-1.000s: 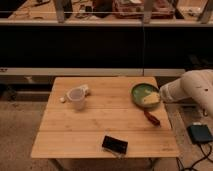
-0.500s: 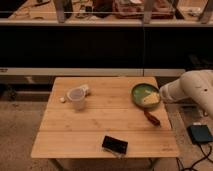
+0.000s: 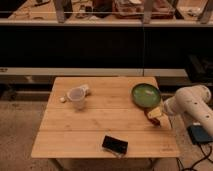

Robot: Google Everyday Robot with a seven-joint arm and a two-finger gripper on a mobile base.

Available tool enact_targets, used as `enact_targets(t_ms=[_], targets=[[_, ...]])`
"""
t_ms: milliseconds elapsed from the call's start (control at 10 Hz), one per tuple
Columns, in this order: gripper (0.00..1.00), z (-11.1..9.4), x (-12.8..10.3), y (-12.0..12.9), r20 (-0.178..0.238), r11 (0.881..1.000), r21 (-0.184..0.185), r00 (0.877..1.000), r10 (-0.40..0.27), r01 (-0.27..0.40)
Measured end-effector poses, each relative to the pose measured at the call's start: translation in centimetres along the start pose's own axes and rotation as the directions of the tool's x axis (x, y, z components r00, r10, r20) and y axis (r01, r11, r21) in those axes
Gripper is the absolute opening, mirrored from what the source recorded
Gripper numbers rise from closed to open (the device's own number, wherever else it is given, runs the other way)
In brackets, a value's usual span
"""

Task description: Place the pepper in the ceramic cup

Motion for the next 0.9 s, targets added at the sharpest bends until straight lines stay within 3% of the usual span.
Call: enact_targets(t_ms=[300,700,900], targets=[[0.80,2.9,0.2,0.3,-0.001,1.000,-0.006,1.000,-0.011,0.011],[0.79,6.1,0.0,-1.1,0.002,0.998,0.005,0.998,-0.063,0.063],[0.65,7.1,-0.2,-2.0,0.013,0.996,0.015,0.996,-0.083,0.083]])
